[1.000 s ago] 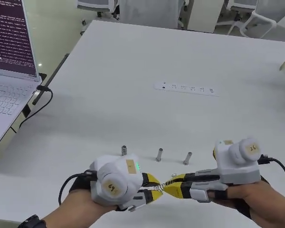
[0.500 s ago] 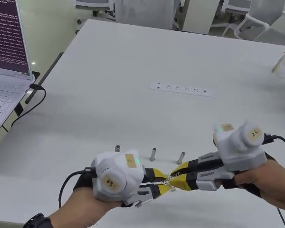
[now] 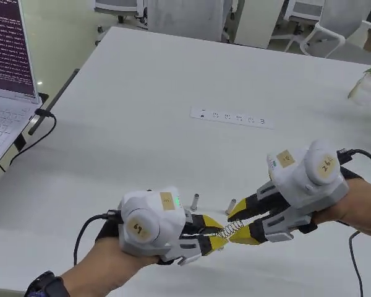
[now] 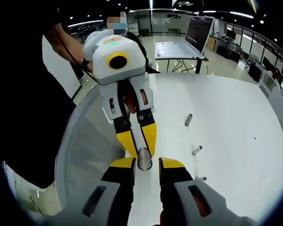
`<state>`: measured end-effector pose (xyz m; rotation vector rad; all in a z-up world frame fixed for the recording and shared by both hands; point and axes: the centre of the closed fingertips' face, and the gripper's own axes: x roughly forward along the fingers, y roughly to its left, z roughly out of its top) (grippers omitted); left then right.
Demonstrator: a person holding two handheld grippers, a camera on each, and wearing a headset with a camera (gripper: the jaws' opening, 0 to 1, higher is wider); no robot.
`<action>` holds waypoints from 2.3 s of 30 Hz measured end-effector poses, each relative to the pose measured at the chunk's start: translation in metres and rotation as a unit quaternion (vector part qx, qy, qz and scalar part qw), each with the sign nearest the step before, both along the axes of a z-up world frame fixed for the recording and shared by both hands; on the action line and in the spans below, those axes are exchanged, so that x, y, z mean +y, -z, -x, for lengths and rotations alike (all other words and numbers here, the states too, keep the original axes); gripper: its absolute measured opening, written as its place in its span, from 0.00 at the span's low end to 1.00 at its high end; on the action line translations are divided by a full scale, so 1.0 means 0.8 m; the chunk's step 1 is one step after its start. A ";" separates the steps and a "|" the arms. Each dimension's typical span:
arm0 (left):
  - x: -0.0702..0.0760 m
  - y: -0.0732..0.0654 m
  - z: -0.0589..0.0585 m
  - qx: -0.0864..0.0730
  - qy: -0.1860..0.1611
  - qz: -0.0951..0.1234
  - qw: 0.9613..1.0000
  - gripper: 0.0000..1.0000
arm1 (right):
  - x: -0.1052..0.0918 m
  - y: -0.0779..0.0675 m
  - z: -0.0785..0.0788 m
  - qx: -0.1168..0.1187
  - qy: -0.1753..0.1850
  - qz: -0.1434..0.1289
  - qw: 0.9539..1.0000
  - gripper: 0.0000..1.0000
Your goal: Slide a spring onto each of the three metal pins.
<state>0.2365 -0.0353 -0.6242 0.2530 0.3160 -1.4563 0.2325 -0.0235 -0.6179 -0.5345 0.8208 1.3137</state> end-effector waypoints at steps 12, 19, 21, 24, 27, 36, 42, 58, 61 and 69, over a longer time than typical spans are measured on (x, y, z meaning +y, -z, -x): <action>-0.003 -0.006 -0.003 0.006 0.007 0.012 1.000 0.02 | 0.007 -0.005 0.002 -0.009 -0.046 0.013 0.999 0.10; -0.005 -0.005 -0.002 0.006 0.013 0.011 1.000 0.02 | 0.006 -0.001 0.002 -0.010 -0.075 0.030 0.997 0.09; -0.005 -0.004 -0.002 0.007 0.013 0.011 1.000 0.02 | 0.005 0.001 0.003 -0.013 -0.087 0.037 0.995 0.09; -0.006 -0.002 -0.003 0.011 0.013 0.012 1.000 0.02 | 0.004 0.003 0.003 -0.014 -0.097 0.043 0.994 0.09; -0.007 0.000 -0.003 0.013 0.013 0.012 1.000 0.02 | 0.004 0.004 0.003 -0.017 -0.105 0.050 0.993 0.09; -0.008 0.009 -0.004 0.014 0.008 0.007 1.000 0.03 | 0.002 0.015 0.001 -0.027 -0.104 0.061 0.992 0.08; -0.006 0.013 -0.004 0.019 0.003 0.004 1.000 0.04 | 0.001 0.020 0.001 -0.024 -0.094 0.058 0.994 0.08; 0.017 0.028 -0.011 0.042 -0.023 -0.011 0.999 0.17 | -0.021 0.046 -0.004 -0.010 -0.054 0.075 0.996 0.08; 0.026 0.031 -0.016 0.045 -0.035 -0.015 0.998 0.18 | -0.028 0.052 -0.008 -0.010 -0.045 0.084 0.995 0.08; 0.062 0.039 -0.034 0.054 -0.077 -0.023 0.995 0.26 | -0.040 0.060 -0.018 -0.006 -0.024 0.093 0.995 0.08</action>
